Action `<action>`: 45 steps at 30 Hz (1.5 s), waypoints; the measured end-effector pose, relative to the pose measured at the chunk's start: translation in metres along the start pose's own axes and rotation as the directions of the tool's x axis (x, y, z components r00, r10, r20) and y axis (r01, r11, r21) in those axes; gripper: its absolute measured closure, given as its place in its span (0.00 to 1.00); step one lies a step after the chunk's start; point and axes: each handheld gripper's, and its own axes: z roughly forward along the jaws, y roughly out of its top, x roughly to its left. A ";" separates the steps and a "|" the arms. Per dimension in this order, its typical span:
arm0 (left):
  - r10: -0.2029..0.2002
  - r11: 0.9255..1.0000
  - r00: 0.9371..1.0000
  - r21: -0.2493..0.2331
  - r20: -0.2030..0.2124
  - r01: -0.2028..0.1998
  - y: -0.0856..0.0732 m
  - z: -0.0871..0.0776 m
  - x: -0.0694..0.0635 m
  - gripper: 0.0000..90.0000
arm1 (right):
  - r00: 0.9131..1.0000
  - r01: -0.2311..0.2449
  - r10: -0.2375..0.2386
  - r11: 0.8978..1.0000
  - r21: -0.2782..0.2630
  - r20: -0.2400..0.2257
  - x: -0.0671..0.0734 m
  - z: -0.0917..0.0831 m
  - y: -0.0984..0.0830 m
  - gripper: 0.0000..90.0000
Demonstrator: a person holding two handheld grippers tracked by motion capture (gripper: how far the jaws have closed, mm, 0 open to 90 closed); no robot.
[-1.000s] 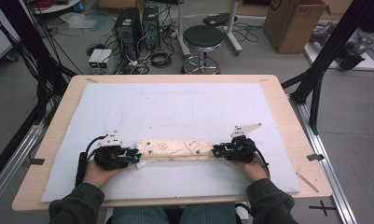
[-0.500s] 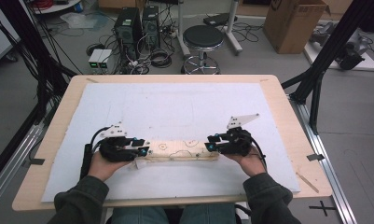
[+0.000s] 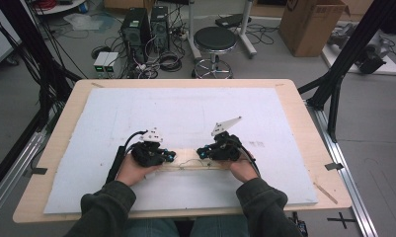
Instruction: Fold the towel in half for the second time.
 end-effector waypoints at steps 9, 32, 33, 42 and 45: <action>0.047 0.998 0.998 0.052 -0.035 -0.045 -0.012 0.001 -0.005 0.97 | 0.999 0.042 -0.044 0.997 0.066 0.030 0.005 0.012 -0.015 0.94; -0.008 1.000 0.998 0.008 -0.057 0.008 -0.044 -0.033 0.009 0.92 | 0.992 0.049 -0.053 0.998 0.034 0.111 -0.008 -0.034 -0.062 0.85; -0.016 1.000 0.998 0.003 -0.058 0.017 -0.046 -0.034 0.010 0.92 | 0.992 0.048 -0.052 0.998 0.031 0.113 -0.009 -0.036 -0.064 0.84; -0.002 0.998 0.998 -0.064 -0.057 -0.002 -0.041 -0.048 0.014 0.83 | 0.994 0.055 -0.054 0.998 -0.008 0.099 -0.010 -0.044 -0.060 0.72; -0.011 0.995 0.998 -0.095 -0.069 0.004 -0.035 -0.053 0.020 0.81 | 0.993 0.064 -0.061 0.997 -0.032 0.099 -0.011 -0.043 -0.049 0.67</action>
